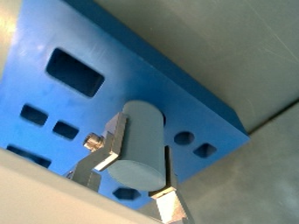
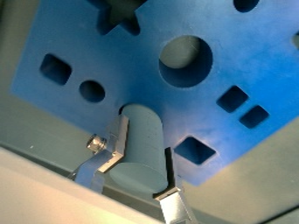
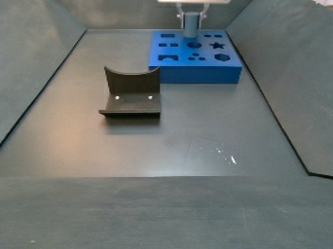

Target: Insert the oval object.

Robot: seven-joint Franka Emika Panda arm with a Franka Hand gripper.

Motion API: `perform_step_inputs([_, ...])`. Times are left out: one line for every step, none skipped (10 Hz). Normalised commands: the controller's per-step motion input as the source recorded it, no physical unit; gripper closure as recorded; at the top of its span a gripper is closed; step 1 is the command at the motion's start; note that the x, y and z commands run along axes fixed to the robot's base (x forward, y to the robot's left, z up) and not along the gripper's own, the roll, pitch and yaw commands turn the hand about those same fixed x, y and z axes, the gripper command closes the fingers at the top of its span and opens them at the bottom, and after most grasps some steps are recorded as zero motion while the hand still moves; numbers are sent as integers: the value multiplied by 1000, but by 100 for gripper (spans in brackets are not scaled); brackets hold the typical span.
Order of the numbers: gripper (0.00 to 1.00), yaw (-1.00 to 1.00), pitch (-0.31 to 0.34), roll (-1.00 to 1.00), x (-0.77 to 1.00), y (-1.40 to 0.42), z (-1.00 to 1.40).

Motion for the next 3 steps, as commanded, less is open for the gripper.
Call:
perform_step_inputs([100, -34, -207, -17, 0, 20, -431])
perform_step_inputs([100, -11, -263, -136, -51, 94, -223])
perform_step_inputs([100, 0, 0, -36, 46, 114, 0])
